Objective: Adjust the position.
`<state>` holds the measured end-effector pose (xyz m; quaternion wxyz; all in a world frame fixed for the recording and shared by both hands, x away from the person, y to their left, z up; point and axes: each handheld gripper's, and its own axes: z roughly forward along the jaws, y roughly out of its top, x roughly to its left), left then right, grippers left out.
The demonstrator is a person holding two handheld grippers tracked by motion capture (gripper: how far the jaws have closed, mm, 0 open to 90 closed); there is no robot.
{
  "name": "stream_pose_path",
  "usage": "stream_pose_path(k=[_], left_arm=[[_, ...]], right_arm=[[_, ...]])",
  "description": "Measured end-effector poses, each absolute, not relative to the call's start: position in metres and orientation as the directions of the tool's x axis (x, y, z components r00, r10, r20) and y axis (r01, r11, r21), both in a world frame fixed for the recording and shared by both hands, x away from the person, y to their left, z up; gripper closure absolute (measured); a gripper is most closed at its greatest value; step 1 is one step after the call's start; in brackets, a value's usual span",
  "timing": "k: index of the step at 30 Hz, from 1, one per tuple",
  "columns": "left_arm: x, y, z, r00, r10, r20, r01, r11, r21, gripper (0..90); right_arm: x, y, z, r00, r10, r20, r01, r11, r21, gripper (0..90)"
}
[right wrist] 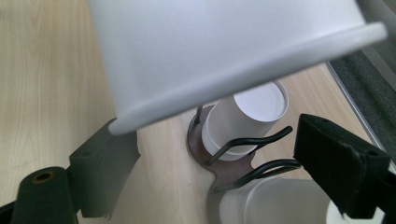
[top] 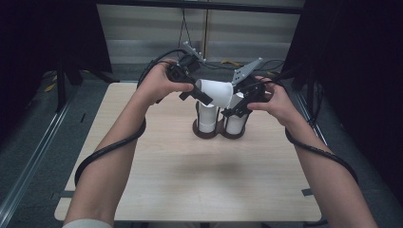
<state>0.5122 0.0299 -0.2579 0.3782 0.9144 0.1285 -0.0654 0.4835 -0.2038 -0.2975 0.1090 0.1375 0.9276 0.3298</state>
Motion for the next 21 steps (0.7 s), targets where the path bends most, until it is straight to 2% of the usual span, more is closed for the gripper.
stream_pose_path(k=[7, 21], left_arm=[[0.514, 0.033, -0.25, 0.957, 0.194, -0.214, 0.289, -0.669, 0.685, 33.6], [0.514, 0.037, -0.251, 0.953, 0.203, -0.224, 0.302, -0.652, 0.695, 33.7]], right_arm=[[0.484, -0.203, -0.289, -0.938, 0.326, -0.118, 0.18, 0.748, 0.639, 13.5], [0.486, -0.203, -0.295, -0.944, 0.322, -0.073, 0.16, 0.639, 0.752, 13.3]])
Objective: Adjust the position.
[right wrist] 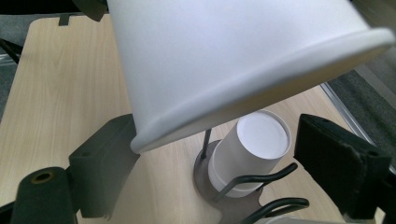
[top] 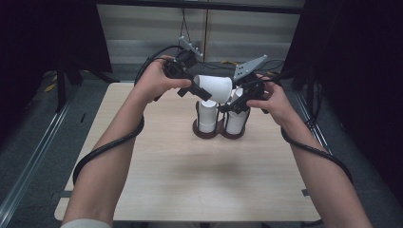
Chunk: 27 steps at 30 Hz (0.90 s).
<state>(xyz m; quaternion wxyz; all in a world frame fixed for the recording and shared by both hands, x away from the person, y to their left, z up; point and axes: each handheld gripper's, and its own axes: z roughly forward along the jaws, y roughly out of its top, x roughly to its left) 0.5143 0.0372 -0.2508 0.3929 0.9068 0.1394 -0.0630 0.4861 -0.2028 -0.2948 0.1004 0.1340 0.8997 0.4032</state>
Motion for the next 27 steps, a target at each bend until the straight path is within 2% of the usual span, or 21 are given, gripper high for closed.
stream_pose_path(k=[27], left_arm=[[0.5146, 0.0376, -0.2588, 0.949, 0.202, -0.242, 0.315, -0.656, 0.686, 33.7]], right_arm=[[0.487, -0.2051, -0.3017, -0.945, 0.327, -0.03, 0.16, 0.538, 0.827, 13.1]])
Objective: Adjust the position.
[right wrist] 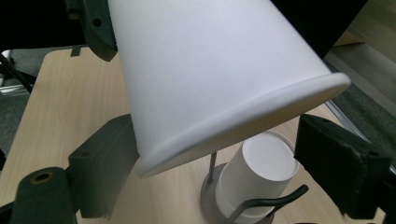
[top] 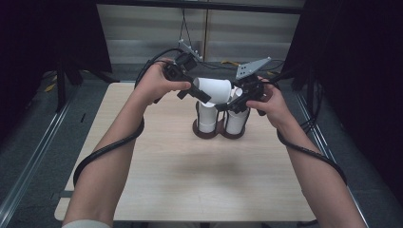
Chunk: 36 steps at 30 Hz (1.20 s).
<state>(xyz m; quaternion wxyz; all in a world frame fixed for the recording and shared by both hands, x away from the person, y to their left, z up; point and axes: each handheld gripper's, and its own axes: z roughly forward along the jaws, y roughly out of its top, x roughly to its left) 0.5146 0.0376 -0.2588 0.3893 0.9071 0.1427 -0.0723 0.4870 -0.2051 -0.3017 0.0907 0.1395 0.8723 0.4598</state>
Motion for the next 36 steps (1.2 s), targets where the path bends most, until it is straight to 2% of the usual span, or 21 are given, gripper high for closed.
stream_pose_path(k=[36], left_arm=[[0.5159, 0.0331, -0.2611, 0.944, 0.181, -0.276, 0.326, -0.642, 0.694, 33.6]], right_arm=[[0.4874, -0.2101, -0.3008, -0.945, 0.325, 0.029, 0.18, 0.445, 0.877, 13.9]])
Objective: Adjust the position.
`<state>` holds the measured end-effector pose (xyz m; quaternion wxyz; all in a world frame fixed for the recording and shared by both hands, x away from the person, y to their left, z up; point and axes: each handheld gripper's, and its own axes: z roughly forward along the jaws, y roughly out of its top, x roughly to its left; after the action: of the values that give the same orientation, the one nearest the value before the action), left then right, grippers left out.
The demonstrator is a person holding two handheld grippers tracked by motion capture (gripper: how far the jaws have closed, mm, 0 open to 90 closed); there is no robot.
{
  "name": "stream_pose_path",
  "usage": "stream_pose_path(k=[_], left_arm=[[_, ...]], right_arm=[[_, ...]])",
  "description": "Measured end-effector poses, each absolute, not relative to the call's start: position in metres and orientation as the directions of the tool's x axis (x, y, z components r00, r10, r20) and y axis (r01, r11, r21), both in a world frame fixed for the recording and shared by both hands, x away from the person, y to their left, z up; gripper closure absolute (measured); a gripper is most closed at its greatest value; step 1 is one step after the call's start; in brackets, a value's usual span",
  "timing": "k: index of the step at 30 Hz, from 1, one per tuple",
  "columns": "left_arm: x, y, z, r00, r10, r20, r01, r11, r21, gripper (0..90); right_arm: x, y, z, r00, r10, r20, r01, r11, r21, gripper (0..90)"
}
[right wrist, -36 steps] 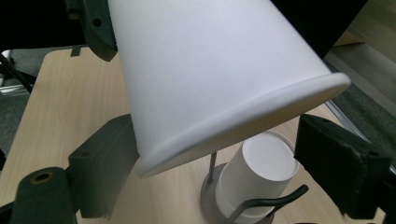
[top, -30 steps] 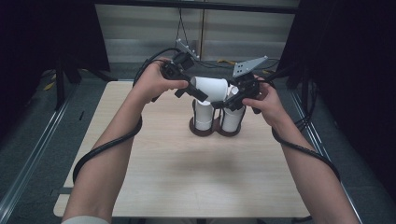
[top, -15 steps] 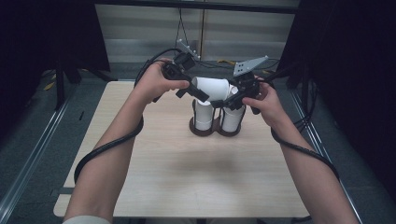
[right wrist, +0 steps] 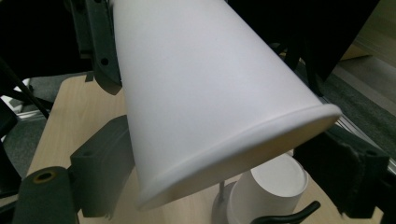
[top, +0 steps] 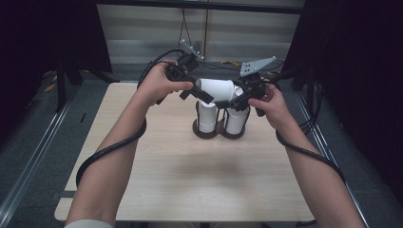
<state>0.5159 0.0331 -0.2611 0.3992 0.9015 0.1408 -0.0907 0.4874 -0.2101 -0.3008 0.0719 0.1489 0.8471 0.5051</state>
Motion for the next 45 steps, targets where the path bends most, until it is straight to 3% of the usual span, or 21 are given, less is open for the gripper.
stream_pose_path(k=[20, 45], left_arm=[[0.5161, 0.0335, -0.26, 0.942, 0.177, -0.284, 0.33, -0.627, 0.705, 33.5], [0.5164, 0.0337, -0.2622, 0.948, 0.165, -0.272, 0.315, -0.607, 0.73, 31.8]], right_arm=[[0.4884, -0.2138, -0.3013, -0.944, 0.319, 0.088, 0.212, 0.377, 0.902, 12.4], [0.4872, -0.2154, -0.2998, -0.943, 0.329, 0.045, 0.187, 0.413, 0.892, 15.2]])
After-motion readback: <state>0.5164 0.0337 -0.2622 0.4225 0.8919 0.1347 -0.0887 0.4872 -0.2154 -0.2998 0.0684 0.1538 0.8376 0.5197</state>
